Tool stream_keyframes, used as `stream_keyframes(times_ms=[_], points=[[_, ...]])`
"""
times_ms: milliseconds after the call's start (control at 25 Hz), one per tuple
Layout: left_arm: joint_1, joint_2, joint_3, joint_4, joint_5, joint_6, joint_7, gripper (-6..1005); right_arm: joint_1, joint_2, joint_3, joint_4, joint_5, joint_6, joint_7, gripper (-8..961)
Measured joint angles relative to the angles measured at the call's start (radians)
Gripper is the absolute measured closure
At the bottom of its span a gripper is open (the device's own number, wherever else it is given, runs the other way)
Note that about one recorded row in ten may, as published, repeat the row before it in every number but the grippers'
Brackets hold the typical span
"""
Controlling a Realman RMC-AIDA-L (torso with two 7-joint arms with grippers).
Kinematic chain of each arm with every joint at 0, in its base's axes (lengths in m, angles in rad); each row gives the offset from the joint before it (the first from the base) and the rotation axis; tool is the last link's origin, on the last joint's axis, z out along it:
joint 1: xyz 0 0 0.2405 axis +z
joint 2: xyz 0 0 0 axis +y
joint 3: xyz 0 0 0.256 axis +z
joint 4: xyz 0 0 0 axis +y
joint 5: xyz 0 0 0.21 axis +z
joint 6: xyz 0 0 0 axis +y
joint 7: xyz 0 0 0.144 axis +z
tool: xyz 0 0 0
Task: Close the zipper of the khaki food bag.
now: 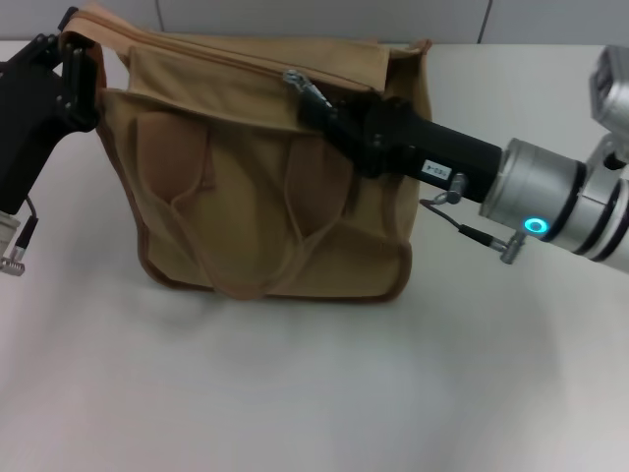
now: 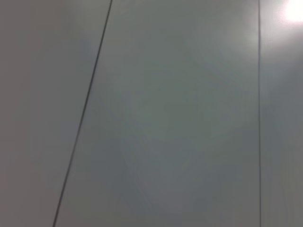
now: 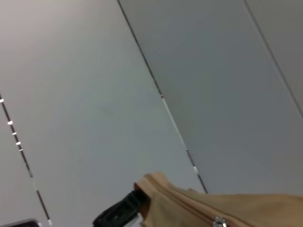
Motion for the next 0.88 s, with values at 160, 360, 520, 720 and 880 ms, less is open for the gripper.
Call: stream_keyframes(times_ms=[160, 360, 520, 720, 880], points=[[0.004, 0.0, -0.003, 0.001, -0.001, 0.0, 0.0, 976, -0.028, -0.002, 0.029, -0.037, 0.0, -0.035, 0.005, 937], [0.004, 0.0, -0.001, 0.001, 0.0, 0.0, 0.0, 976, -0.076, -0.005, 0.062, -0.074, 0.0, -0.093, 0.007, 935], [0.0, -0.001, 0.004, -0.004, 0.004, -0.001, 0.0, 976, -0.108, -0.009, 0.073, -0.093, 0.001, -0.157, -0.025, 932], [0.005, -0.002, 0.014, -0.005, 0.004, 0.0, 0.004, 976, -0.169, 0.004, 0.118, -0.101, 0.014, -0.199, -0.116, 930], [0.013, 0.0, 0.027, 0.004, 0.005, -0.001, -0.007, 910, -0.21, 0.011, 0.154, -0.094, 0.016, -0.217, -0.173, 850]])
